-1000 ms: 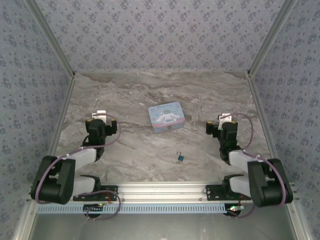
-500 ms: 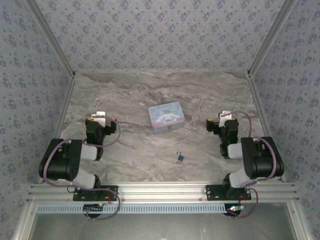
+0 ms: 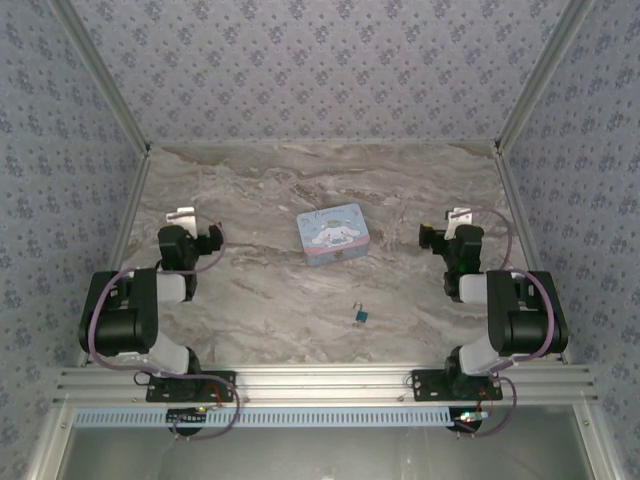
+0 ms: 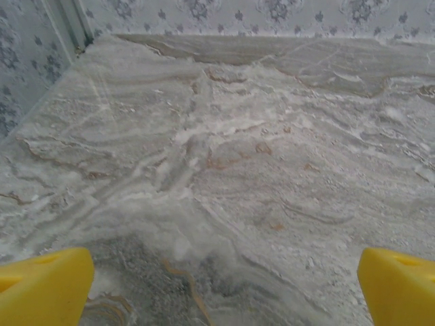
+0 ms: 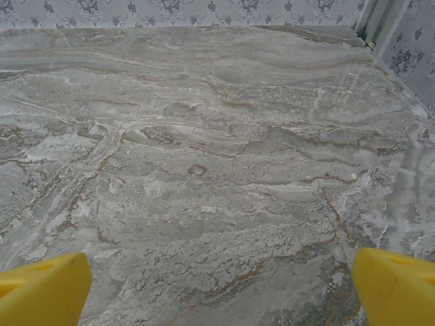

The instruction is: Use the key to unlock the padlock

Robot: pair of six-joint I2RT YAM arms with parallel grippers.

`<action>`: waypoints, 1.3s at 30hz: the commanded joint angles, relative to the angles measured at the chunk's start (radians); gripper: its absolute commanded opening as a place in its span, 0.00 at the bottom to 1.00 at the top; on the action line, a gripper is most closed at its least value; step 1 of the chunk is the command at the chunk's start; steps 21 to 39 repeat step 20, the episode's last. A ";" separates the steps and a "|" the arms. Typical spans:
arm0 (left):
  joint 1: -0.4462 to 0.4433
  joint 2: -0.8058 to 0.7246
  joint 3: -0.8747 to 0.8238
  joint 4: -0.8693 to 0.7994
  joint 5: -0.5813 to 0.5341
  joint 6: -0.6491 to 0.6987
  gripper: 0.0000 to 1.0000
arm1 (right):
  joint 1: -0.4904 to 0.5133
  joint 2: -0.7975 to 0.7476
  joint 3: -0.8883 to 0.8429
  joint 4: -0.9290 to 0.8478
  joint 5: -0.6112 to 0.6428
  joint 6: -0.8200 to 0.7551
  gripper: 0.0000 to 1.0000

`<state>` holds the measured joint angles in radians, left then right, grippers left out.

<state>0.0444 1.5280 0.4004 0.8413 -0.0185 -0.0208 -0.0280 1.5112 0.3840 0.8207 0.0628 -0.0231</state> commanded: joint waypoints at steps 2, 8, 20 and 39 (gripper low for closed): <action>-0.001 0.004 0.006 -0.018 0.025 -0.020 0.99 | 0.005 0.010 0.007 -0.017 0.004 0.003 1.00; -0.010 0.004 0.012 -0.028 0.013 -0.013 0.99 | 0.004 0.009 0.006 -0.017 0.004 0.004 1.00; -0.011 0.005 0.012 -0.028 0.010 -0.013 1.00 | 0.005 0.009 0.007 -0.020 0.002 0.005 1.00; -0.011 0.005 0.012 -0.028 0.010 -0.013 1.00 | 0.005 0.009 0.007 -0.020 0.002 0.005 1.00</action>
